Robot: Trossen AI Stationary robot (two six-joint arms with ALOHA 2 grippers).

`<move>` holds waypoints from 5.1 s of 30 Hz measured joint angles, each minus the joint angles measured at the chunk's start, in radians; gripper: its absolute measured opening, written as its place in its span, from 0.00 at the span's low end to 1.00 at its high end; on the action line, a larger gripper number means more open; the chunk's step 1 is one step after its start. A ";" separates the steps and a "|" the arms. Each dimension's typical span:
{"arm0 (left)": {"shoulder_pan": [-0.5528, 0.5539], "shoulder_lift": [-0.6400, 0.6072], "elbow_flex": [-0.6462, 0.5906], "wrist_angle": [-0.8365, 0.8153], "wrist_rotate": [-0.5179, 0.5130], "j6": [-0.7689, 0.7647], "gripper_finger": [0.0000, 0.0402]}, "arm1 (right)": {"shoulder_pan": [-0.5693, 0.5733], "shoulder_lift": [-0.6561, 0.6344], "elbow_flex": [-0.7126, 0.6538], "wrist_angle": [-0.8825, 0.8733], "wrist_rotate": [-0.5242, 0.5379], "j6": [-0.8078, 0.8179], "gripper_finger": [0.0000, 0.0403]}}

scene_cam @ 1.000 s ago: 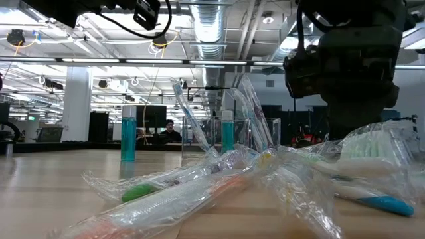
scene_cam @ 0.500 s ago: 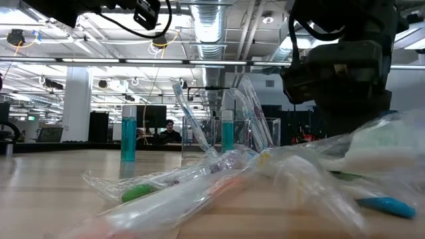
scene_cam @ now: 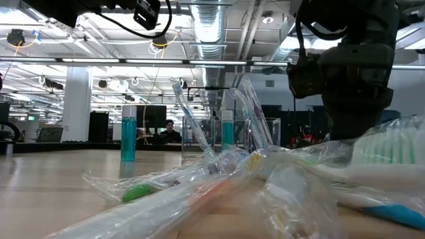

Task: Pick & Place toothbrushing station
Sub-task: Put the green toothbrush into the transparent organizer

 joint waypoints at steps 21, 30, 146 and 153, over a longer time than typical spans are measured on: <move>0.004 0.000 0.000 0.004 -0.212 -0.155 0.02 | -0.012 -0.155 0.249 -0.393 0.317 -0.314 0.00; 0.061 0.000 0.000 0.013 -0.215 -0.276 0.02 | -0.013 -0.156 0.338 -0.467 0.446 -0.511 0.00; 0.204 0.461 0.298 -0.102 -0.010 -0.561 0.03 | 0.017 0.089 0.719 -0.451 0.724 -1.304 0.11; 0.204 0.460 0.298 -0.100 -0.057 -0.532 0.02 | 0.018 0.027 0.719 -0.461 0.611 -1.185 0.20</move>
